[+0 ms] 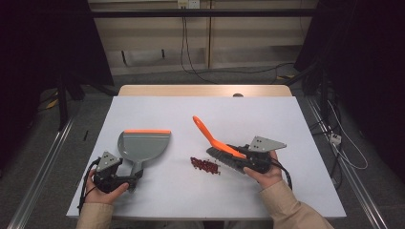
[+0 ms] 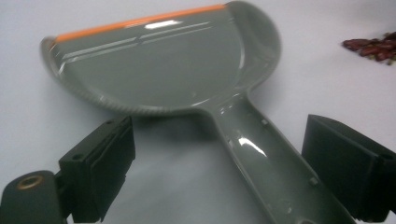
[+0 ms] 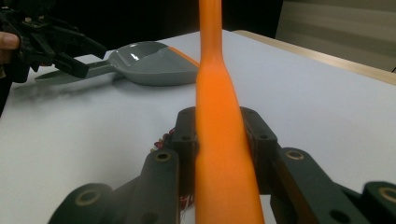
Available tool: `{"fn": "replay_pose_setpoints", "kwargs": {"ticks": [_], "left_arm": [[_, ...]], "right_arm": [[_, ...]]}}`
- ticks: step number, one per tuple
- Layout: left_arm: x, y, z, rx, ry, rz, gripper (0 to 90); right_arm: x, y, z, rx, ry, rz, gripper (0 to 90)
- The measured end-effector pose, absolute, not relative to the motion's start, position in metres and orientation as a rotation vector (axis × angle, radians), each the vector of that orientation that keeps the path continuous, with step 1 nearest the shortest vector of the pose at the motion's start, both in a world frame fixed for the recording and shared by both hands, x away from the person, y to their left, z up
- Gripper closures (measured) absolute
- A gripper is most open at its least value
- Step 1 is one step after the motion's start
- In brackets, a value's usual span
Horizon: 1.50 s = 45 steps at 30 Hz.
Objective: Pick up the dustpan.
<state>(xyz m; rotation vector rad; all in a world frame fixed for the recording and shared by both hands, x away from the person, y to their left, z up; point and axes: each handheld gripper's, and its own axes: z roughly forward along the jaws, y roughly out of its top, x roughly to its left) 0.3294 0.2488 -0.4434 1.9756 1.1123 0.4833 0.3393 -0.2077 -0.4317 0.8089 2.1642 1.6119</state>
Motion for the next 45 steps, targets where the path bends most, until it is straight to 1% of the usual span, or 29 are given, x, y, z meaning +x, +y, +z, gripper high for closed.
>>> {"fn": "replay_pose_setpoints", "kwargs": {"ticks": [1, 5, 8, 11, 13, 15, 17, 18, 19, 20, 26, 35, 40, 42, 45], "left_arm": [[0.329, 0.25, -0.444, 1.976, 1.125, 0.476, 9.8], [0.331, 0.255, -0.443, 1.973, 1.139, 0.486, 16.2], [0.335, 0.253, -0.44, 2.006, 1.12, 0.475, 29.2], [0.34, 0.246, -0.439, 2.047, 1.116, 0.466, 38.7], [0.343, 0.241, -0.439, 2.071, 1.118, 0.474, 42.4], [0.346, 0.239, -0.44, 2.086, 1.125, 0.463, 49.0], [0.347, 0.237, -0.441, 2.108, 1.13, 0.458, 51.3], [0.347, 0.237, -0.441, 2.12, 1.134, 0.469, 54.5], [0.348, 0.238, -0.44, 2.118, 1.134, 0.489, 60.3], [0.349, 0.24, -0.439, 2.112, 1.124, 0.476, 61.9], [0.349, 0.251, -0.431, 2.042, 1.114, 0.447, 62.7], [0.341, 0.261, -0.418, 2.022, 1.036, 0.409, 62.8], [0.335, 0.262, -0.409, 2.073, 0.946, 0.394, 62.8], [0.332, 0.262, -0.408, 2.082, 0.928, 0.363, 62.8], [0.328, 0.259, -0.408, 2.134, 0.878, 0.366, 62.7]], "right_arm": [[0.339, -0.208, -0.432, 0.809, 2.163, 1.615, 71.3], [0.339, -0.209, -0.431, 0.808, 2.153, 1.62, 71.3], [0.339, -0.209, -0.431, 0.809, 2.154, 1.618, 71.3], [0.339, -0.209, -0.431, 0.809, 2.153, 1.615, 71.3], [0.339, -0.209, -0.431, 0.815, 2.148, 1.616, 71.3], [0.339, -0.21, -0.431, 0.815, 2.148, 1.608, 71.3], [0.339, -0.211, -0.432, 0.817, 2.146, 1.611, 71.3], [0.339, -0.211, -0.431, 0.819, 2.146, 1.608, 71.3], [0.339, -0.211, -0.431, 0.821, 2.144, 1.613, 71.3], [0.339, -0.211, -0.431, 0.823, 2.14, 1.613, 71.3], [0.339, -0.213, -0.431, 0.839, 2.127, 1.611, 71.3], [0.341, -0.212, -0.434, 0.873, 2.12, 1.601, 71.3], [0.342, -0.213, -0.434, 0.903, 2.102, 1.582, 71.3], [0.343, -0.213, -0.435, 0.916, 2.094, 1.572, 71.3], [0.344, -0.21, -0.434, 0.927, 2.081, 1.548, 71.3]]}}
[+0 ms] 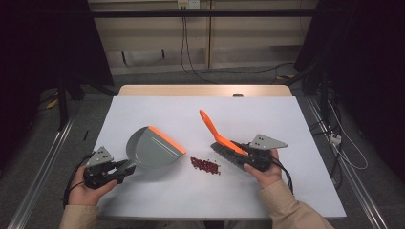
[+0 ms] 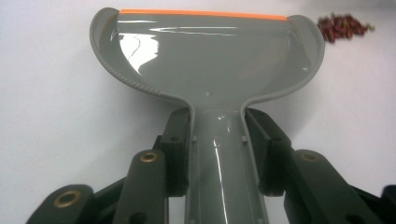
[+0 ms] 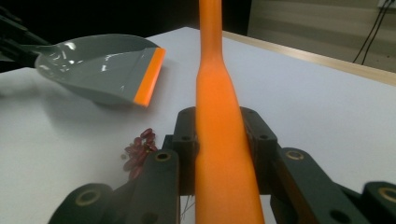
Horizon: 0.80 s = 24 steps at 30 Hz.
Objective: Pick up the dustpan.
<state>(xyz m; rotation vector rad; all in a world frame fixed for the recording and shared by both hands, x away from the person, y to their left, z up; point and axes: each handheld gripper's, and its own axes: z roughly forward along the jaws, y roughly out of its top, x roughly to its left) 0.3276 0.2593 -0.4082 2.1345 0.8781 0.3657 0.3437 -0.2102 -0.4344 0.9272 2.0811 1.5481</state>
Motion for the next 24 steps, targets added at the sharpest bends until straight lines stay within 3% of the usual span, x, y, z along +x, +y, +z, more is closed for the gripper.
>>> {"fn": "replay_pose_setpoints", "kwargs": {"ticks": [24], "left_arm": [[0.305, 0.24, -0.417, 2.237, 0.641, 0.142, 62.6]], "right_arm": [[0.358, -0.194, -0.445, 1.051, 2.033, 1.354, 71.3]]}}
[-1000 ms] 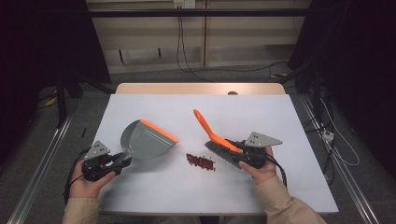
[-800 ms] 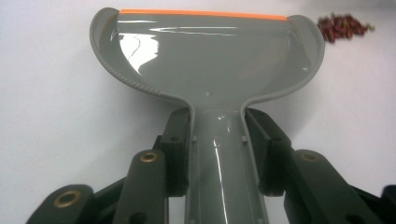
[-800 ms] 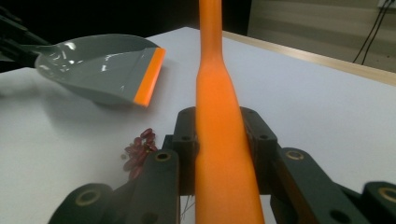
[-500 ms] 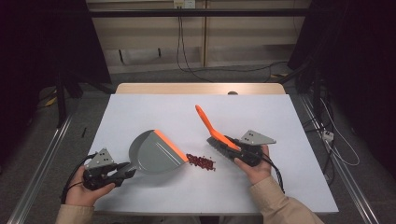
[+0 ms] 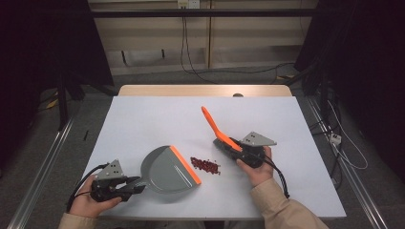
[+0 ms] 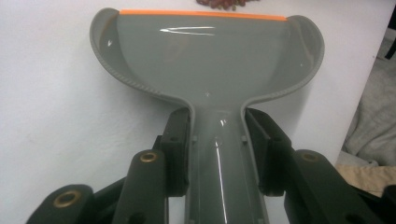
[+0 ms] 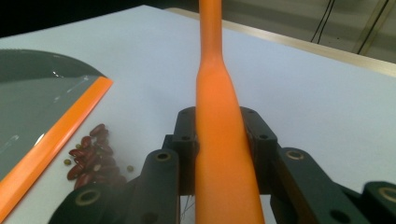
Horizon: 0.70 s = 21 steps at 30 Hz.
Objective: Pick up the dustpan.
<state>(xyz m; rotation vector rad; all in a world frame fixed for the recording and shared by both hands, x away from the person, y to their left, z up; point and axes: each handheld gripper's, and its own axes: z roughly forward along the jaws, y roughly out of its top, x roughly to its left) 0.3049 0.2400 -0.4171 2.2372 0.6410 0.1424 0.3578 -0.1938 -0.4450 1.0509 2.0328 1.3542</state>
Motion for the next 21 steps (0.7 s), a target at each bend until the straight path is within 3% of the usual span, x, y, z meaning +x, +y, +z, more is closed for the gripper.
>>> {"fn": "replay_pose_setpoints", "kwargs": {"ticks": [21], "left_arm": [[0.304, 0.226, -0.421, 2.269, 0.573, 0.092, 62.4]], "right_arm": [[0.345, -0.18, -0.445, 1.101, 2.035, 1.265, 71.1]]}}
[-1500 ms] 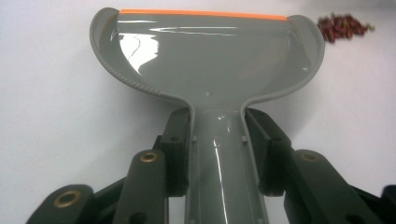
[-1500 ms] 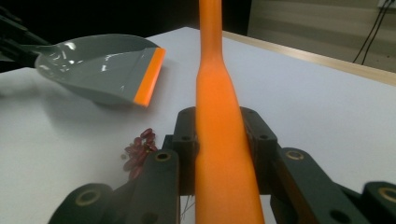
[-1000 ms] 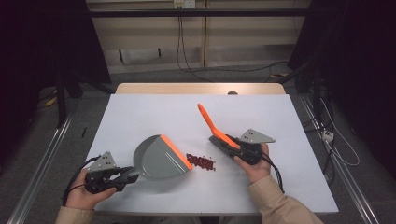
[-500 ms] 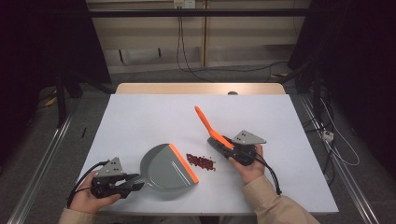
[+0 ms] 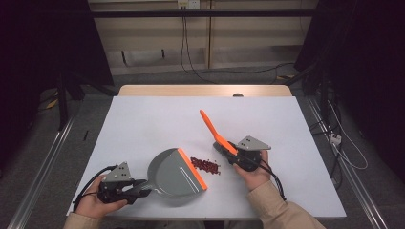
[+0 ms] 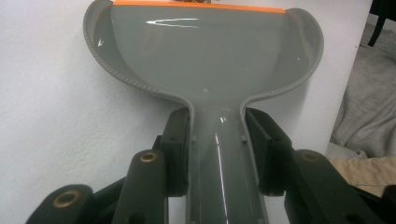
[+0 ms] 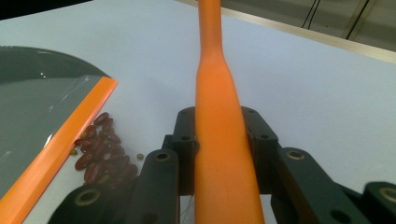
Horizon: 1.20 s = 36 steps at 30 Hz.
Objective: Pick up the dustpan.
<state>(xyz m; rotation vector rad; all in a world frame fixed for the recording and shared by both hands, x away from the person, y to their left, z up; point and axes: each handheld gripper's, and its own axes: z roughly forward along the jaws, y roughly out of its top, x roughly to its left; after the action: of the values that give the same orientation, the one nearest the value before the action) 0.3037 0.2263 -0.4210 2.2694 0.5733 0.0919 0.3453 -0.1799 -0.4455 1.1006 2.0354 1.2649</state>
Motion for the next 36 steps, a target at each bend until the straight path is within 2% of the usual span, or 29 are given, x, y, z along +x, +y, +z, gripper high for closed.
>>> {"fn": "replay_pose_setpoints", "kwargs": {"ticks": [12, 36], "left_arm": [[0.304, 0.224, -0.422, 2.268, 0.578, 0.106, 62.3], [0.307, 0.224, -0.426, 2.255, 0.583, 0.044, 61.7]], "right_arm": [[0.336, -0.167, -0.45, 1.132, 1.99, 1.303, 70.3], [0.333, -0.159, -0.451, 1.116, 1.982, 1.284, 70.0]]}}
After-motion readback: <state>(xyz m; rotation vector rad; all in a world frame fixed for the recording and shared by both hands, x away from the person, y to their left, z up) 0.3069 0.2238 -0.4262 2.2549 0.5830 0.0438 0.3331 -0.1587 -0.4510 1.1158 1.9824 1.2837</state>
